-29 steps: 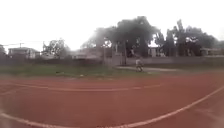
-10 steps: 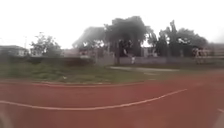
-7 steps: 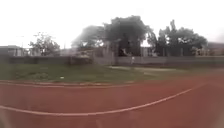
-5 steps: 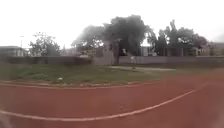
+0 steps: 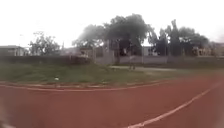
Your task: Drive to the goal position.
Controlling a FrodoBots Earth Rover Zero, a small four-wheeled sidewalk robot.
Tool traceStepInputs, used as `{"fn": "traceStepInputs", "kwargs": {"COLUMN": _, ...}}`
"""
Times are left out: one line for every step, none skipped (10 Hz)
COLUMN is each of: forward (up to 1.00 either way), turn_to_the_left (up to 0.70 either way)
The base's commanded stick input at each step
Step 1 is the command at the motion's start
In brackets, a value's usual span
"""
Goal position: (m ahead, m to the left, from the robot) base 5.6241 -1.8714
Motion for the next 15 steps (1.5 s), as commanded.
{"fn": "traceStepInputs", "kwargs": {"forward": 0.70, "turn_to_the_left": 0.00}}
{"fn": "traceStepInputs", "kwargs": {"forward": 0.70, "turn_to_the_left": 0.00}}
{"fn": "traceStepInputs", "kwargs": {"forward": 0.70, "turn_to_the_left": 0.00}}
{"fn": "traceStepInputs", "kwargs": {"forward": 0.70, "turn_to_the_left": 0.00}}
{"fn": "traceStepInputs", "kwargs": {"forward": 0.70, "turn_to_the_left": 0.00}}
{"fn": "traceStepInputs", "kwargs": {"forward": 0.70, "turn_to_the_left": 0.00}}
{"fn": "traceStepInputs", "kwargs": {"forward": 0.70, "turn_to_the_left": 0.00}}
{"fn": "traceStepInputs", "kwargs": {"forward": 0.70, "turn_to_the_left": 0.00}}
{"fn": "traceStepInputs", "kwargs": {"forward": 0.62, "turn_to_the_left": 0.00}}
{"fn": "traceStepInputs", "kwargs": {"forward": 0.18, "turn_to_the_left": 0.00}}
{"fn": "traceStepInputs", "kwargs": {"forward": 0.00, "turn_to_the_left": 0.00}}
{"fn": "traceStepInputs", "kwargs": {"forward": 0.00, "turn_to_the_left": 0.00}}
{"fn": "traceStepInputs", "kwargs": {"forward": 0.00, "turn_to_the_left": 0.00}}
{"fn": "traceStepInputs", "kwargs": {"forward": 0.00, "turn_to_the_left": 0.00}}
{"fn": "traceStepInputs", "kwargs": {"forward": 0.00, "turn_to_the_left": 0.00}}
